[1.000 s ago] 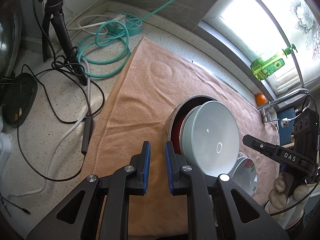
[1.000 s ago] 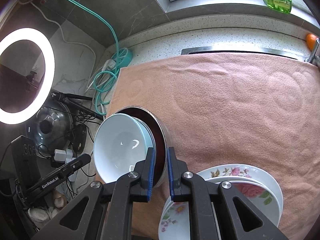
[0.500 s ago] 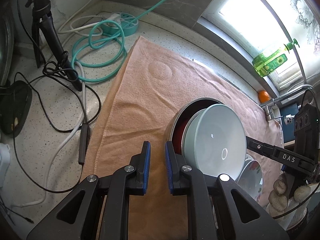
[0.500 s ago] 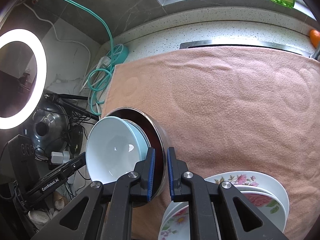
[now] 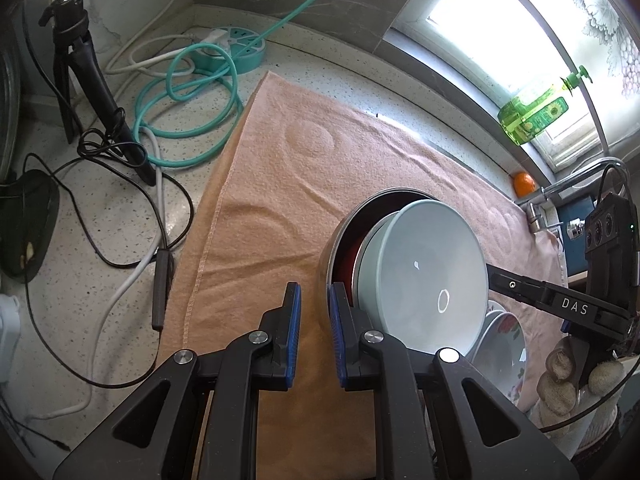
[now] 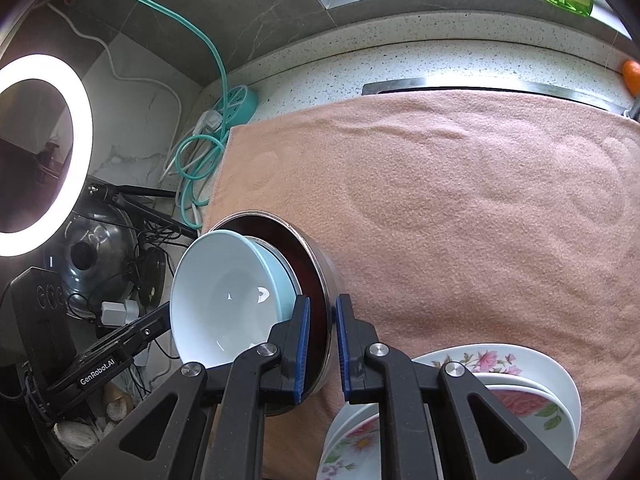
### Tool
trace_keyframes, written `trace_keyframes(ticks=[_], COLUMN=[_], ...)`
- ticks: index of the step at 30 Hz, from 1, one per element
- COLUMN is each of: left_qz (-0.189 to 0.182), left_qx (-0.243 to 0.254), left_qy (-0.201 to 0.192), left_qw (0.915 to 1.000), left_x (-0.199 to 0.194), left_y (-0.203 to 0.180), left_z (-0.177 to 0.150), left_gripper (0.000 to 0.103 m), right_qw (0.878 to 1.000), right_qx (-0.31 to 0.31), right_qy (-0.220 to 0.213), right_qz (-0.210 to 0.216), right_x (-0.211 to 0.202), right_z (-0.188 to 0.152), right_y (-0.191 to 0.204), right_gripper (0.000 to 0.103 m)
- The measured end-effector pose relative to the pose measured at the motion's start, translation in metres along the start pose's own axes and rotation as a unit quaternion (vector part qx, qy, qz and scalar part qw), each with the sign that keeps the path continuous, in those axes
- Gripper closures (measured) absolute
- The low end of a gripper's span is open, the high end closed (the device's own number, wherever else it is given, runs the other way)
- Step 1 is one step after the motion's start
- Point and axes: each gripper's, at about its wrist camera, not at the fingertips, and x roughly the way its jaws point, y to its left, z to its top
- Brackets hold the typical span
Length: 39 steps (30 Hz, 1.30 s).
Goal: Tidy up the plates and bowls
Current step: 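Grip the rim of the nested bowl stack with both grippers and lift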
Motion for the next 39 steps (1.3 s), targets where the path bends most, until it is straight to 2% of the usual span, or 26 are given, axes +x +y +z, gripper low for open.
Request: trace_keyframes(ticks=[8, 16, 27, 32, 39], left_qz=[-0.008, -0.017, -0.021, -0.004, -0.008], left_qx=[-0.007, -0.008, -0.021, -0.009, -0.013], left_qy=[0.014, 0.022, 0.021, 0.013, 0.011], left_qw=[0.9998, 0.9996, 0.9993, 0.9999, 0.9998], left_x=[0.010, 0.015, 0.015, 0.015, 0.012], left_y=[0.001, -0.001, 0.001, -0.004, -0.004], left_z=[0.003, 0.004, 0.004, 0.002, 0.003], left_gripper=[0.090, 0.096, 0.097, 0.097, 0.097], right_qw=[1.000, 1.000, 0.999, 1.000, 1.000], right_qx=[-0.006, -0.016, -0.022, -0.013, -0.004], right_qy=[0.003, 0.005, 0.008, 0.011, 0.011], right_qz=[-0.002, -0.014, -0.022, -0.017, -0.020], right_x=[0.002, 0.004, 0.004, 0.004, 0.003], right_z=[-0.001, -0.001, 0.000, 0.000, -0.001], right_y=[0.002, 0.006, 0.008, 0.005, 0.005], right_gripper=[0.090, 0.091, 0.092, 0.092, 0.092])
